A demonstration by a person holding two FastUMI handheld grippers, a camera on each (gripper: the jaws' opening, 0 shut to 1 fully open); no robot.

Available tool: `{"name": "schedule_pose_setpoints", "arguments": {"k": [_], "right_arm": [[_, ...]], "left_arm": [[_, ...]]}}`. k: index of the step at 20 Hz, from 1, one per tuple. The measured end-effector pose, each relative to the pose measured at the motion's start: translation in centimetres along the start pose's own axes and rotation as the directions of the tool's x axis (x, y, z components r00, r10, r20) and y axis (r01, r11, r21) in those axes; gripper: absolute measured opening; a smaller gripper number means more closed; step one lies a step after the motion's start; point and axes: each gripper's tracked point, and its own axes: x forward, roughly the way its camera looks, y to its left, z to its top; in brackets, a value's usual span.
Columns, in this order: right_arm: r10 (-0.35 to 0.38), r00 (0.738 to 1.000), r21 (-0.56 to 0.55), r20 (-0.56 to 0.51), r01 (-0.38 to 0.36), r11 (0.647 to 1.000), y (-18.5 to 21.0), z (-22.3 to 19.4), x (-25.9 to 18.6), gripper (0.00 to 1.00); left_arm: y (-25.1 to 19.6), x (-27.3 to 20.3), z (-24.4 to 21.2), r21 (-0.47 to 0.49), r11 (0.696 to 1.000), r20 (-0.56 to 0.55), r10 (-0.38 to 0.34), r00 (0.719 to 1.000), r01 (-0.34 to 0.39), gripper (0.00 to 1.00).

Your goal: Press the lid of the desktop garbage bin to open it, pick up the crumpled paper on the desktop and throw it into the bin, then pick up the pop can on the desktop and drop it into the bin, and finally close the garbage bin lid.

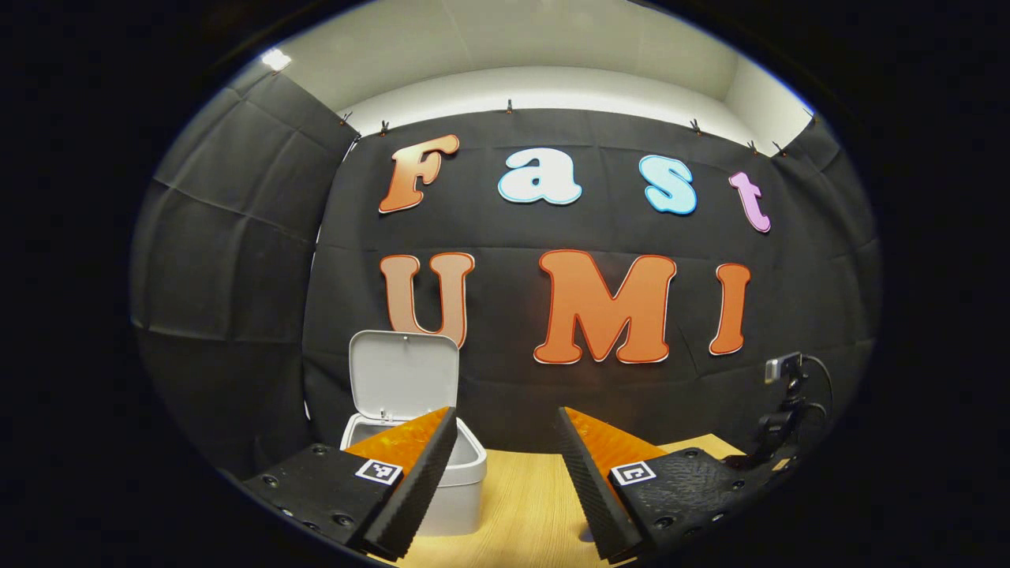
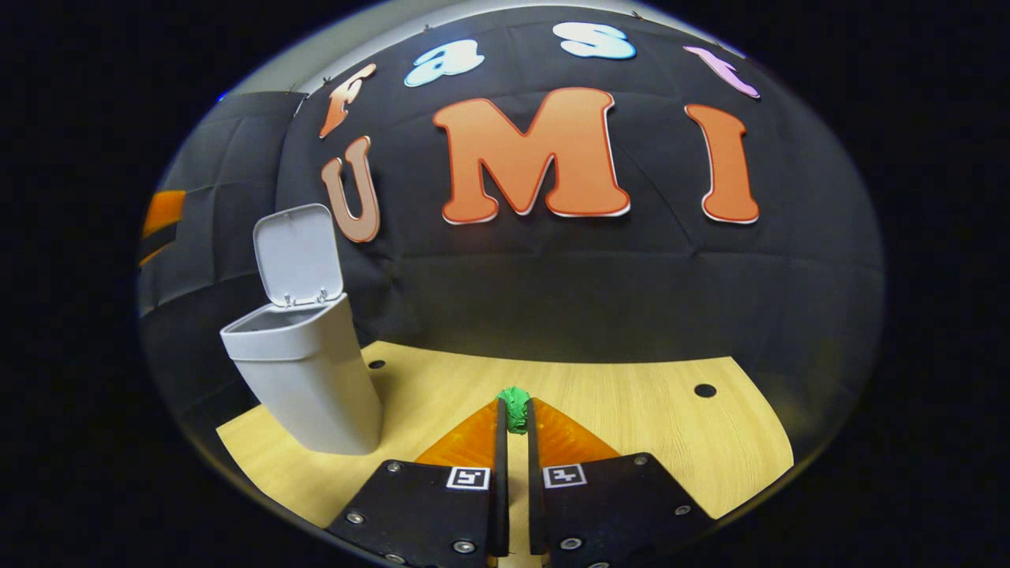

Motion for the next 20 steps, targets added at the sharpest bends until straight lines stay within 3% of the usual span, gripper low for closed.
{"name": "schedule_pose_setpoints", "arguments": {"k": [4,10,17,20], "right_arm": [[0.057,0.996,-0.022,0.069,-0.055,0.998,3.7,4.4,-0.1,0.1],[0.237,0.961,-0.061,0.143,-0.231,0.971,13.2,9.7,1.1,0.1],[0.391,0.911,-0.117,0.13,-0.378,0.919,23.6,11.0,5.1,0.1],[0.426,0.897,-0.118,0.117,-0.413,0.903,26.7,11.0,6.1,0.09]], "left_arm": [[2.0,-0.2,0.0,-0.009,1.0,0.009,0.028,1.0,-0.028,0.82],[6.9,-1.3,-0.3,-0.018,0.992,0.01,0.123,0.992,-0.123,0.82],[12.5,-3.5,-0.3,-0.001,0.97,0.01,0.245,0.97,-0.245,0.81],[14.4,-4.8,-0.1,0.005,0.956,0.015,0.293,0.956,-0.293,0.82]]}}
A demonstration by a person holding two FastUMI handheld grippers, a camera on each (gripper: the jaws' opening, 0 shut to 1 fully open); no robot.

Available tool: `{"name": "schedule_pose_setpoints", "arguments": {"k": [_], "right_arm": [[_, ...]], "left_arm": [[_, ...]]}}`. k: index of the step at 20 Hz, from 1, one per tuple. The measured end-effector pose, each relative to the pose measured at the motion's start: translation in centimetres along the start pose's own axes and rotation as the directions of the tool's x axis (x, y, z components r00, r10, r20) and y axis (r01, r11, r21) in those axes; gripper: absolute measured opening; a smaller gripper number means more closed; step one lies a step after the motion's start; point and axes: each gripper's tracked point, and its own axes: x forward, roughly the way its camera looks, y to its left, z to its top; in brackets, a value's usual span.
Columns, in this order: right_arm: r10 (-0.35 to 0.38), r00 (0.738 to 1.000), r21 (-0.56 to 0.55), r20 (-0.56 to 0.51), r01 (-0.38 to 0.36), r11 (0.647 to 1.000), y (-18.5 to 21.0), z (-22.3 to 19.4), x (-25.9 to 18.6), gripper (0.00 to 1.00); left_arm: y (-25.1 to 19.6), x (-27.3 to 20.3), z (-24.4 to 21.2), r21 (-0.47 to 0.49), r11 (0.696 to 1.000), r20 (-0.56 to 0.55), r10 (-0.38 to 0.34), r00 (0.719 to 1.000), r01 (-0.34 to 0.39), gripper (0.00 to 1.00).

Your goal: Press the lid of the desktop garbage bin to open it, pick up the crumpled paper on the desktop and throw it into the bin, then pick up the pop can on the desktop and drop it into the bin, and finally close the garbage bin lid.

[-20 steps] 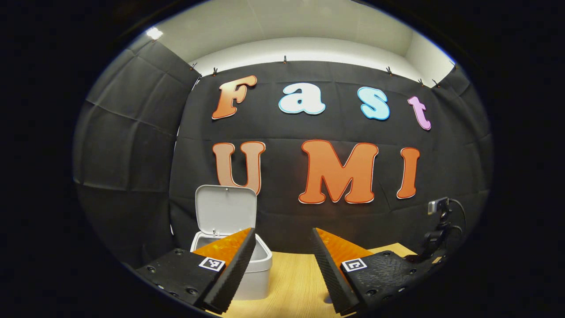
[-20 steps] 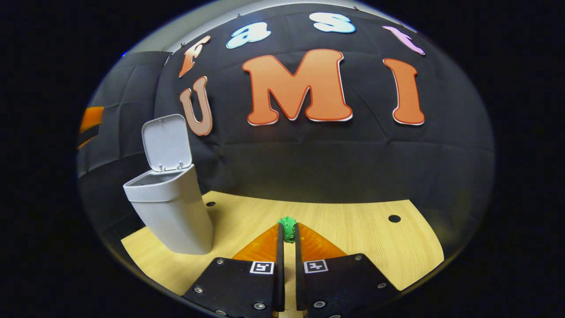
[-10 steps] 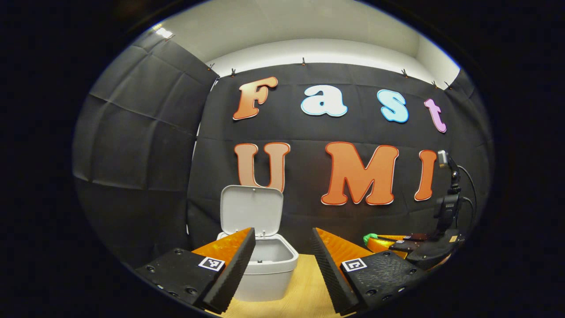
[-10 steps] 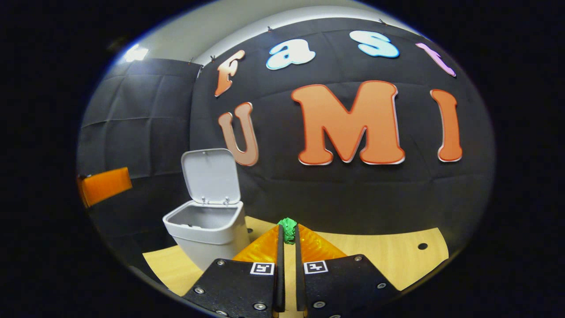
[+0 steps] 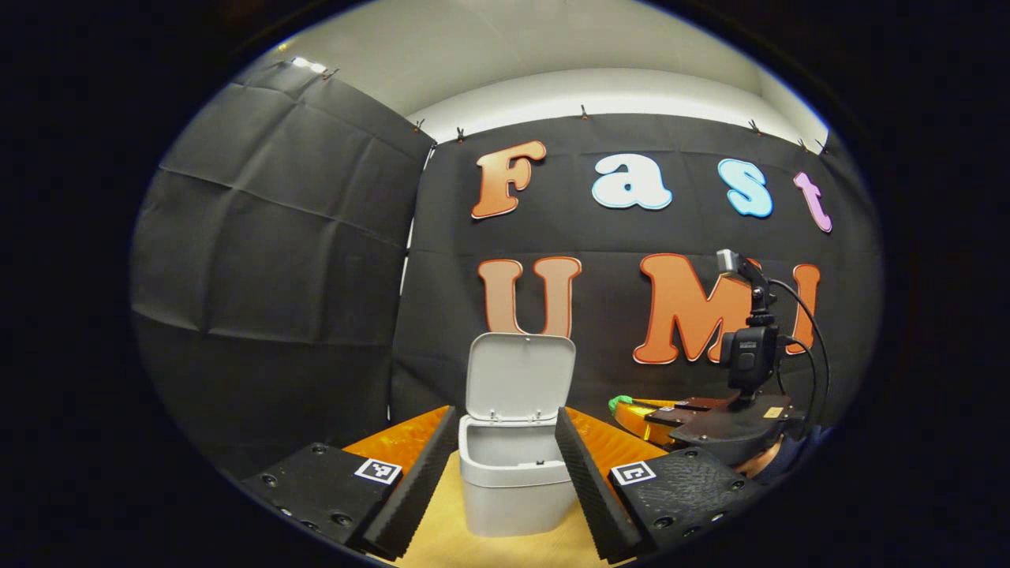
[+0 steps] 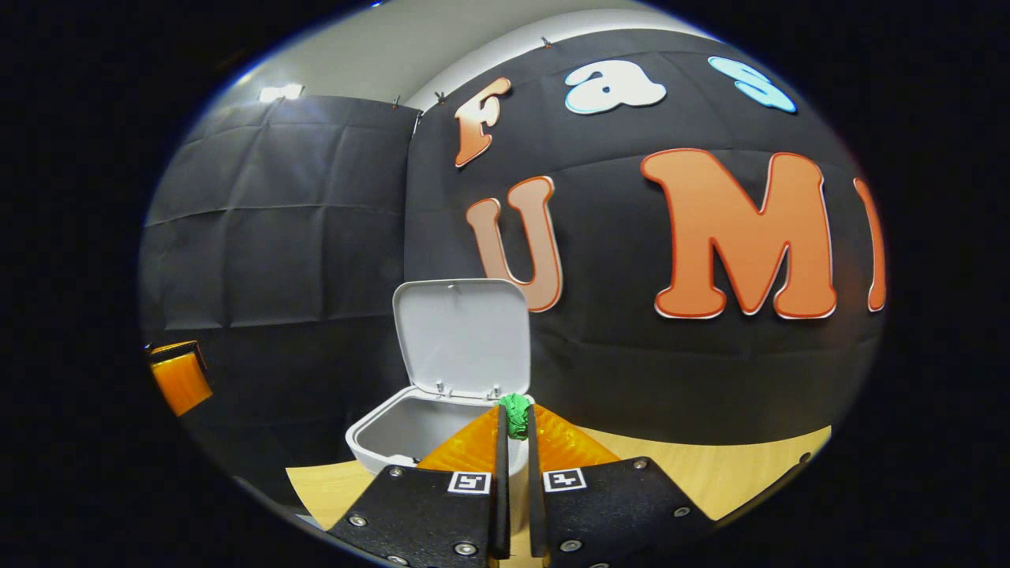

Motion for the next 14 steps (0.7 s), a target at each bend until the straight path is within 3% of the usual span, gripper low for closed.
{"name": "schedule_pose_setpoints", "arguments": {"k": [6,12,14], "right_arm": [[0.032,0.999,0.012,0.002,-0.032,0.999,2.5,0.3,3.8,0.09],[0.014,0.999,-0.005,-0.038,-0.014,1.0,3.1,-1.6,6.5,0.09],[0.012,0.999,-0.011,-0.033,-0.012,1.0,3.2,-1.6,7.1,0.14]], "left_arm": [[3.5,-1.1,-0.1,0.012,0.997,-0.001,0.08,0.997,-0.08,0.82],[4.5,-1.6,-0.5,0.019,0.995,-0.014,0.103,0.995,-0.103,0.81],[4.8,-1.9,-0.6,0.025,0.994,-0.015,0.109,0.994,-0.109,0.81]]}}
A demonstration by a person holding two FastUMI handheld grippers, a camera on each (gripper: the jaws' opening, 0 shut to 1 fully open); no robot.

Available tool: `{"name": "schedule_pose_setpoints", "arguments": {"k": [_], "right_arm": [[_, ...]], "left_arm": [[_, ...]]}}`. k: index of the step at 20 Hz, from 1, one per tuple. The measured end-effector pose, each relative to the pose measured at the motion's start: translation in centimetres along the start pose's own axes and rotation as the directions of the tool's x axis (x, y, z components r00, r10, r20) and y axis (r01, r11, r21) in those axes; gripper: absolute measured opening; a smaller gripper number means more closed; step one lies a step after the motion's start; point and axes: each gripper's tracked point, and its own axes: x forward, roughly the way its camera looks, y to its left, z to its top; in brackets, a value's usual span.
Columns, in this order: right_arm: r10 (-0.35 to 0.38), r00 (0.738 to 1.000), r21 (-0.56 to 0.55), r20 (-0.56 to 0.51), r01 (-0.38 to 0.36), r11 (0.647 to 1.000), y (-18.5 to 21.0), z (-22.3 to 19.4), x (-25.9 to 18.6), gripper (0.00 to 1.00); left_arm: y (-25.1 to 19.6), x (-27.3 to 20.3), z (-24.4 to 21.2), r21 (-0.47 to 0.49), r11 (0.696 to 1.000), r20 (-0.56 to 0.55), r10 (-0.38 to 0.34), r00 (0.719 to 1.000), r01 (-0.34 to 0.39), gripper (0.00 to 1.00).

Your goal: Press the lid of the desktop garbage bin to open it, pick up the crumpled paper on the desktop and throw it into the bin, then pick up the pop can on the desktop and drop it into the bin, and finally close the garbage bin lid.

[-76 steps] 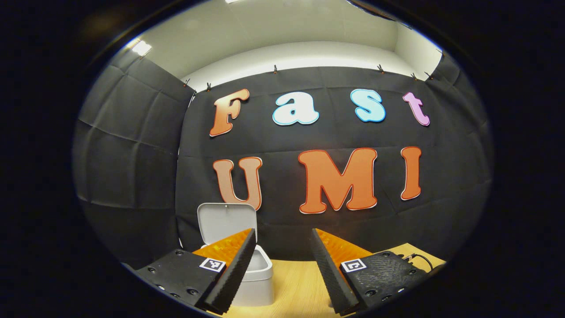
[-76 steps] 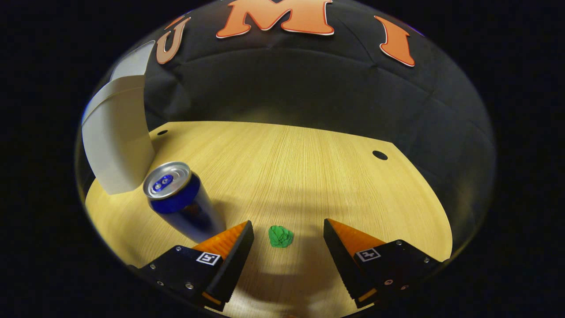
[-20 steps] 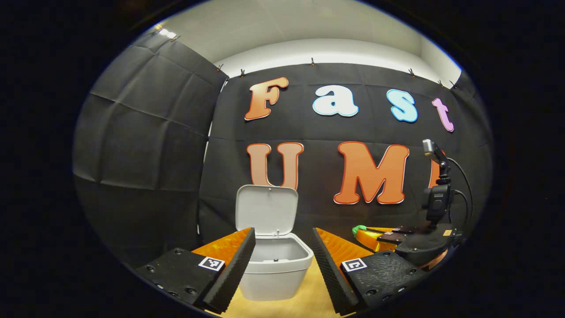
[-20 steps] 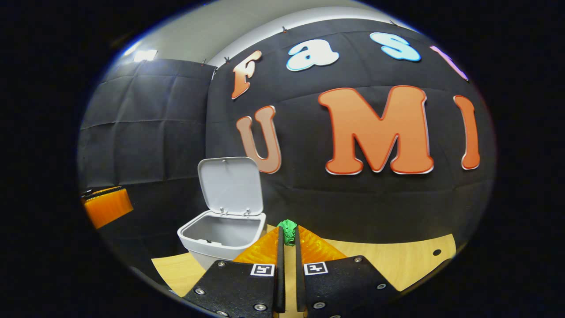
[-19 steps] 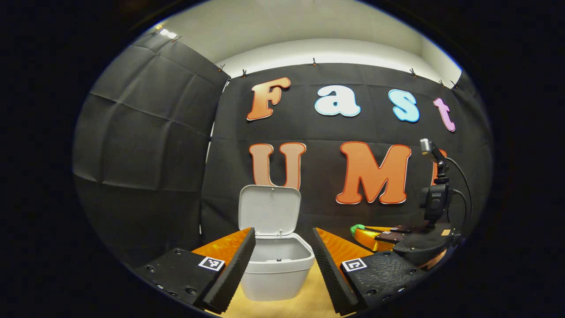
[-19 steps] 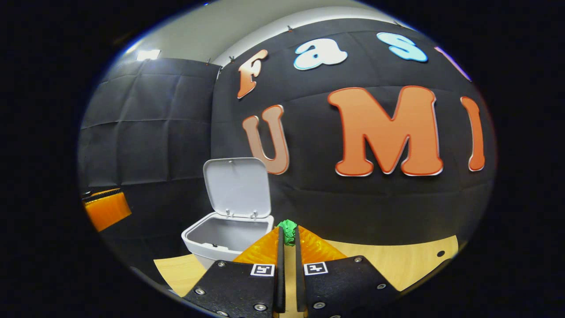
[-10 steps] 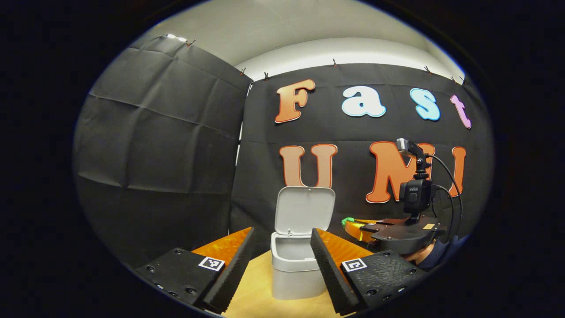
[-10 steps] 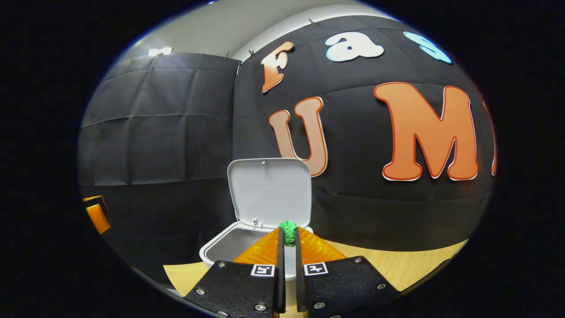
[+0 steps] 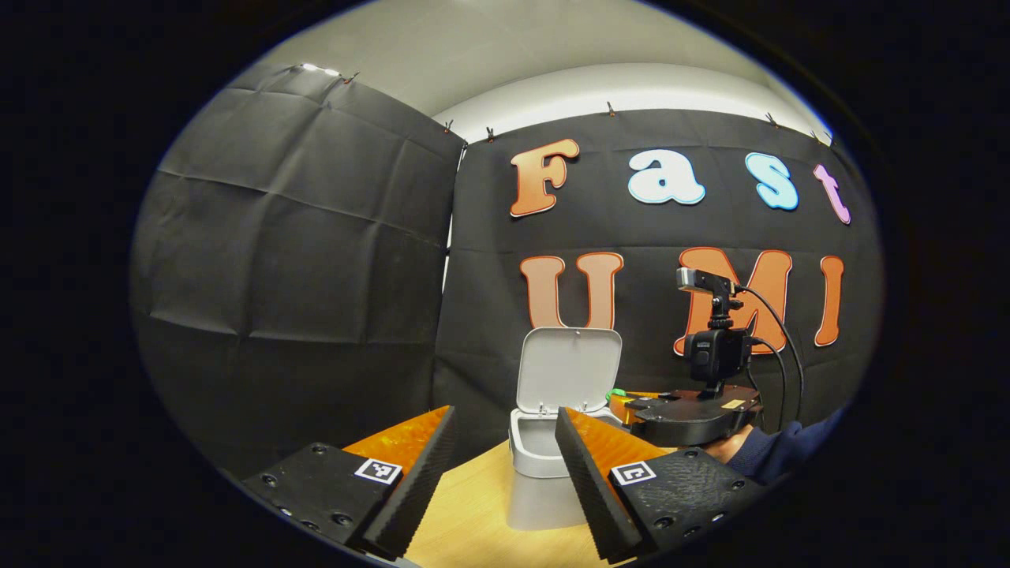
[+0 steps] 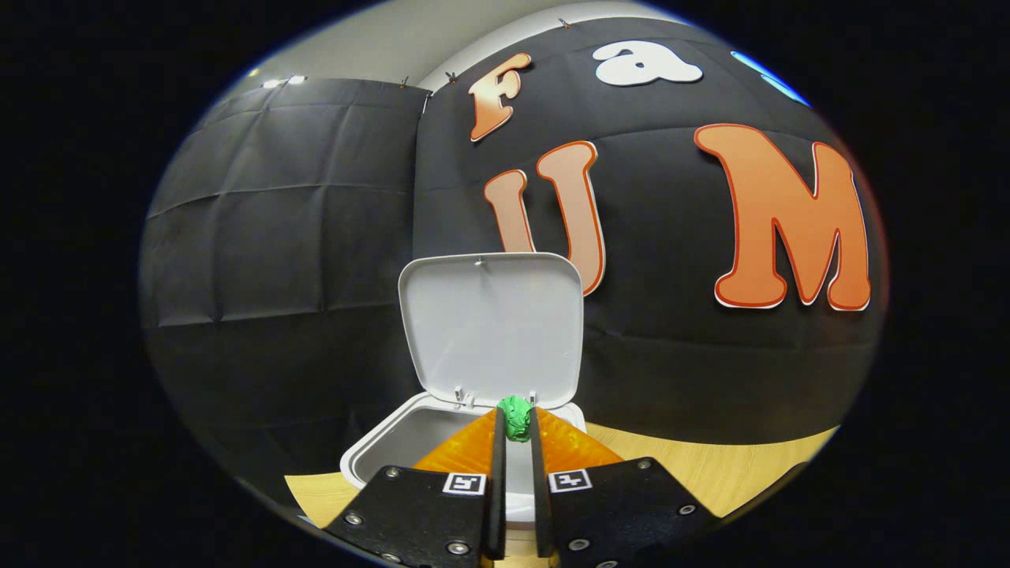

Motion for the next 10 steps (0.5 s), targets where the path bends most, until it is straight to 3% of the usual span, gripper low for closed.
{"name": "schedule_pose_setpoints", "arguments": {"k": [1,2,10], "right_arm": [[0.001,1.0,-0.002,0.004,-0.001,1.0,0.1,0.0,0.0,0.2],[0.007,1.0,-0.006,0.007,-0.007,1.0,0.2,0.1,0.2,0.34],[-0.017,0.999,-0.03,0.047,0.018,0.999,-1.0,1.7,-1.8,0.51]], "left_arm": [[0.2,-0.2,0.0,0.0,1.0,-0.001,0.003,1.0,-0.003,0.81],[0.3,-0.2,-0.1,-0.002,1.0,-0.004,0.006,1.0,-0.006,0.81],[-0.8,-0.1,-0.7,-0.007,1.0,-0.014,-0.02,1.0,0.02,0.81]]}}
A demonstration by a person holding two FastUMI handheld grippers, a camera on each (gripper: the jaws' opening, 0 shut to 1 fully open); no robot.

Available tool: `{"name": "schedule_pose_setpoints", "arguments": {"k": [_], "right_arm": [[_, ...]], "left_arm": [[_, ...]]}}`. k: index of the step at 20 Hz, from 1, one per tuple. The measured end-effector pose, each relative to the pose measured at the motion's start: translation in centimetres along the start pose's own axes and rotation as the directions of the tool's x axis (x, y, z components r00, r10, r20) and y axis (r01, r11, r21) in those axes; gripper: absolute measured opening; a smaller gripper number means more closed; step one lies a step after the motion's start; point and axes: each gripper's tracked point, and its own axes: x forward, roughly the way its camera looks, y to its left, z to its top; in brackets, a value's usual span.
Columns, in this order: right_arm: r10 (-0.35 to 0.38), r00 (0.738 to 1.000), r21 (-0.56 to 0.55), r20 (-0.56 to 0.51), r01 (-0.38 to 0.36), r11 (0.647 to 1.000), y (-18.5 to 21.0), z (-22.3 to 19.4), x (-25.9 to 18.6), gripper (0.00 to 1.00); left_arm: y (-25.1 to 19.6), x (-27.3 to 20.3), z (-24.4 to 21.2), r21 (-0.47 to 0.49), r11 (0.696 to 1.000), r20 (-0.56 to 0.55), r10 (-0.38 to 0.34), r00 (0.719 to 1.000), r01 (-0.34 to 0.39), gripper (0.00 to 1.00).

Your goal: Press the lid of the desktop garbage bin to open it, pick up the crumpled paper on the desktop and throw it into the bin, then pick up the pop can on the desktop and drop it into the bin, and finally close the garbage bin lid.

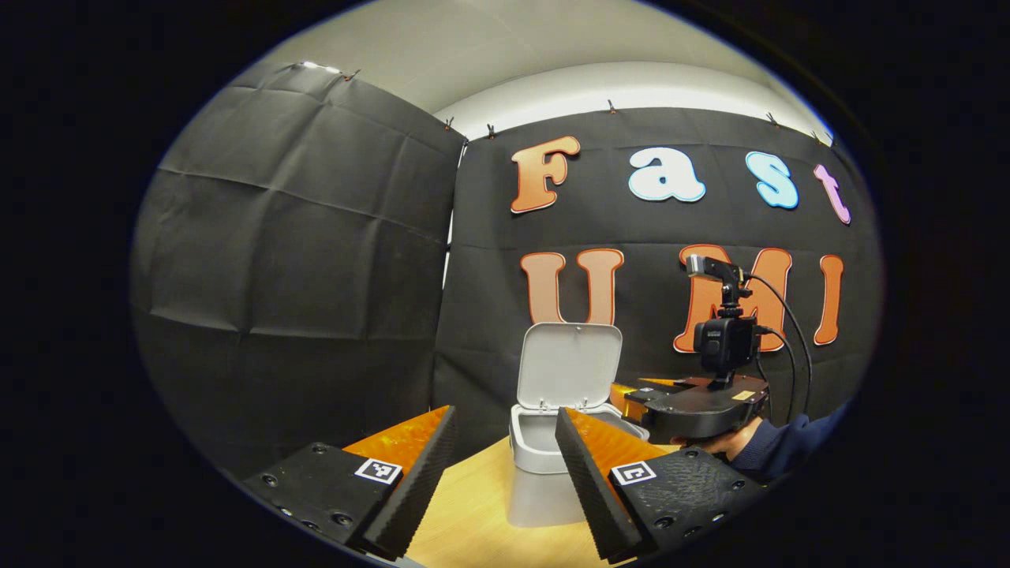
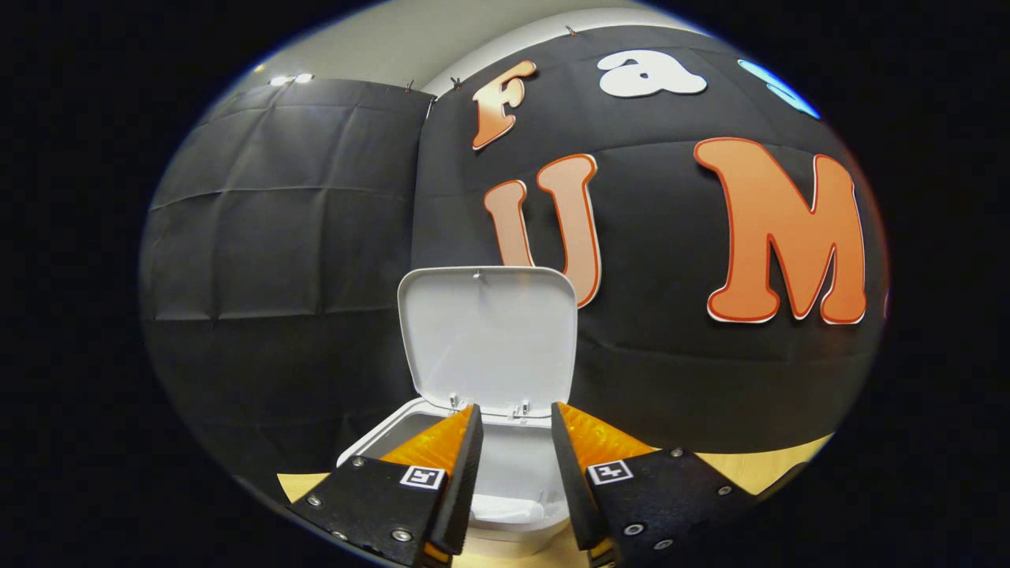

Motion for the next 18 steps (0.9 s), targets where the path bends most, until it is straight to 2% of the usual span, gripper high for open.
{"name": "schedule_pose_setpoints", "arguments": {"k": [1,5,12,13,14,18], "right_arm": [[-0.003,1.0,-0.005,0.007,0.003,1.0,-0.3,0.2,-0.4,0.58],[-0.016,1.0,-0.01,0.015,0.016,1.0,-1.3,0.2,-1.6,0.73],[-0.04,0.999,0.015,0.029,0.04,0.999,-3.0,0.3,-3.7,0.85],[-0.043,0.999,0.016,0.03,0.042,0.999,-3.2,0.2,-4.2,0.96],[-0.044,0.999,0.016,0.03,0.043,0.999,-3.3,0.2,-4.7,0.87],[-0.062,0.997,0.011,0.05,0.062,0.998,-4.7,0.7,-7.1,0.87]], "left_arm": [[-0.5,0.1,0.1,0.001,1.0,-0.001,-0.01,1.0,0.01,0.81],[-2.1,0.5,-0.2,0.007,0.999,-0.004,-0.05,0.999,0.05,0.81],[-3.8,0.4,-0.5,0.016,0.996,-0.01,-0.084,0.996,0.084,0.81],[-3.9,0.4,-0.6,0.016,0.996,-0.013,-0.088,0.996,0.089,0.81],[-4.3,0.5,-0.9,0.016,0.995,-0.016,-0.095,0.995,0.095,0.81],[-6.1,0.5,-1.3,0.019,0.992,-0.027,-0.128,0.991,0.128,0.81]]}}
